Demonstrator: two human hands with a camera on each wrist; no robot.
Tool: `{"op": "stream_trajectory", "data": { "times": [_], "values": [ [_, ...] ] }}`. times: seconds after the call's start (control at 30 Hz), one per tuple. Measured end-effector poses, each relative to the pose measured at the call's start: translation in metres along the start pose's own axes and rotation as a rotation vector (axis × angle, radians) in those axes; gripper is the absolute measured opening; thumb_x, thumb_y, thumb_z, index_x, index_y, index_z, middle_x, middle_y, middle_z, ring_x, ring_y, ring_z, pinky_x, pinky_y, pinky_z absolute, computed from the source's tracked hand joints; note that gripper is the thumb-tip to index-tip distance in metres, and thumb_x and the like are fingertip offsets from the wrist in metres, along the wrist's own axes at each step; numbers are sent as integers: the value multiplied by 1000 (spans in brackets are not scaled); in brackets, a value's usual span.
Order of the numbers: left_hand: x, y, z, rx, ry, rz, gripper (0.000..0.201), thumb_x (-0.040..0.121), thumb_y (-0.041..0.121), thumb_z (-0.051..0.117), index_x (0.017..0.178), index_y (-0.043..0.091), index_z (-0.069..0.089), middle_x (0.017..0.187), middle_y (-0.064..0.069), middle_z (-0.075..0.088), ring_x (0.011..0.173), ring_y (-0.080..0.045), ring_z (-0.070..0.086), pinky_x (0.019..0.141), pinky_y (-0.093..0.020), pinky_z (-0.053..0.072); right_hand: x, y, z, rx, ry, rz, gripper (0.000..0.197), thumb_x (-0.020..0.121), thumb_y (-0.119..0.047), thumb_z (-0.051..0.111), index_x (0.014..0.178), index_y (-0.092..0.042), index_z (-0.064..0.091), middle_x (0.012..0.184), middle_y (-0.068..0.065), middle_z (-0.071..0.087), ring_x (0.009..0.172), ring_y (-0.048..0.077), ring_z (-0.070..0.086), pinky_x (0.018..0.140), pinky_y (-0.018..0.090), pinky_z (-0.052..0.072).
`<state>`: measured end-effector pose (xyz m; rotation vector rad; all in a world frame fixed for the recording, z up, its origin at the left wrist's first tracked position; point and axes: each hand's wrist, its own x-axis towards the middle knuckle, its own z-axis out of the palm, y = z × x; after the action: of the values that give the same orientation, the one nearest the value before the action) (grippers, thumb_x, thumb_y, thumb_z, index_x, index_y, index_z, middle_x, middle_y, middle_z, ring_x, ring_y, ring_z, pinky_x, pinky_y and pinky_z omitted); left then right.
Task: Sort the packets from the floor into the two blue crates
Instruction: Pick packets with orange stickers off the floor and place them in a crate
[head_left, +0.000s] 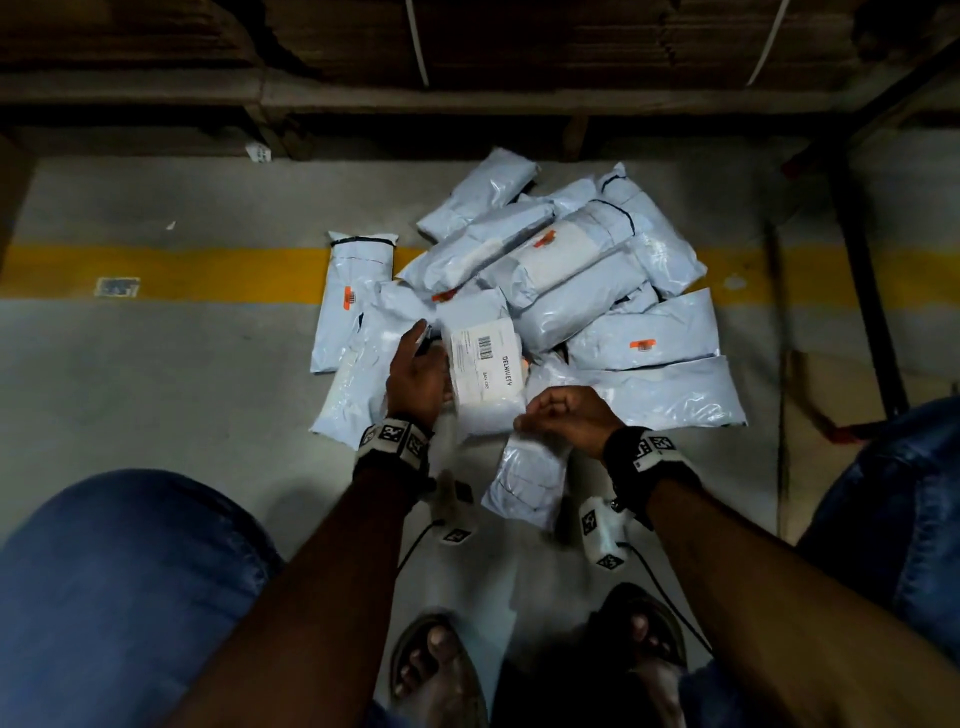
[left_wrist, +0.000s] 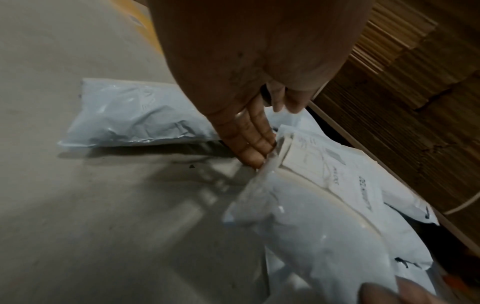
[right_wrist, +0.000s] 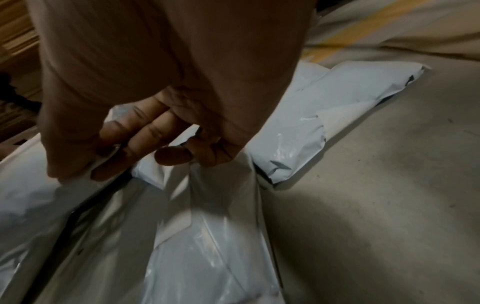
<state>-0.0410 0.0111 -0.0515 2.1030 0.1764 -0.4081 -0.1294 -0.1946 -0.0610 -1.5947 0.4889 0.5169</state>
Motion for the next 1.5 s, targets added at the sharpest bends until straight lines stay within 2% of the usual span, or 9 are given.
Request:
{"op": "stream_trajectory", "data": {
  "times": [0.07, 0.23, 0.37, 0.53, 0.8, 0.97, 1.07, 1.33, 1.5],
  "values": [
    [1, -6, 7, -202, 23, -84, 60, 82, 37, 76, 135, 25, 52, 127, -8, 65, 106, -23, 66, 86, -42, 57, -3, 1, 4, -26, -46, -5, 18, 72, -2, 83, 73, -11, 68, 68, 0, 70, 61, 3, 62, 62, 16, 49],
    [6, -10, 5, -331, 4, -115, 63, 78, 10, 81, 136, 6, 56, 120, -5, 67, 102, -17, 68, 77, -23, 58, 1, 6, 1, -209, -155, -30, 13, 76, -10, 82, 87, -7, 76, 88, 8, 76, 85, 17, 72, 86, 35, 57],
    [8, -26, 7, -206, -22, -140, 63, 68, 26, 76, 128, 13, 65, 111, -5, 73, 100, -19, 71, 94, -43, 55, 8, 13, -10, -419, 338, -125, 14, 78, -12, 65, 73, -25, 71, 78, -8, 74, 79, 12, 70, 79, 33, 58],
    [3, -31, 9, 93, -18, -164, 52, 86, 17, 67, 136, 26, 58, 105, 1, 72, 98, -17, 64, 95, -24, 45, 9, 16, -28, -423, 649, -233, 38, 75, 4, 65, 111, -8, 67, 113, 17, 61, 106, 29, 58, 85, 5, 34],
    [2, -38, 20, 140, -48, -249, 29, 88, -1, 59, 116, -4, 65, 110, -13, 69, 93, -22, 60, 58, -5, 34, 15, 32, -30, -423, 528, -79, 54, 81, -18, 75, 132, -13, 57, 127, 14, 56, 115, 27, 56, 95, 21, 38],
    [6, -41, 16, 36, 27, -348, 46, 79, 3, 71, 124, 3, 63, 121, -15, 67, 109, -26, 64, 89, -23, 47, 18, 20, -39, -425, 419, -29, 54, 76, -20, 81, 127, -13, 63, 122, 11, 64, 111, 26, 61, 98, 31, 46],
    [4, -38, 16, 6, 29, -368, 50, 79, 4, 70, 129, 7, 62, 122, -8, 68, 109, -21, 63, 81, -15, 42, 19, 3, -50, -462, 245, -9, 38, 73, -20, 83, 109, -19, 73, 101, 6, 74, 95, 23, 68, 90, 38, 54],
    [-2, -24, 18, -25, 63, -340, 33, 79, 8, 75, 112, 6, 71, 114, -11, 71, 97, -21, 65, 58, -1, 35, -5, -62, -64, -414, 173, -216, 25, 70, -7, 82, 79, -26, 68, 84, -2, 68, 71, 9, 58, 73, 26, 47],
    [-2, -24, 13, -3, 65, -328, 29, 75, 17, 78, 104, 16, 74, 106, -2, 74, 88, -11, 64, 72, -14, 44, -40, -96, -54, -420, 353, -432, 20, 71, -12, 73, 77, -20, 56, 79, -4, 62, 58, 0, 51, 56, 16, 36]
  ]
}}
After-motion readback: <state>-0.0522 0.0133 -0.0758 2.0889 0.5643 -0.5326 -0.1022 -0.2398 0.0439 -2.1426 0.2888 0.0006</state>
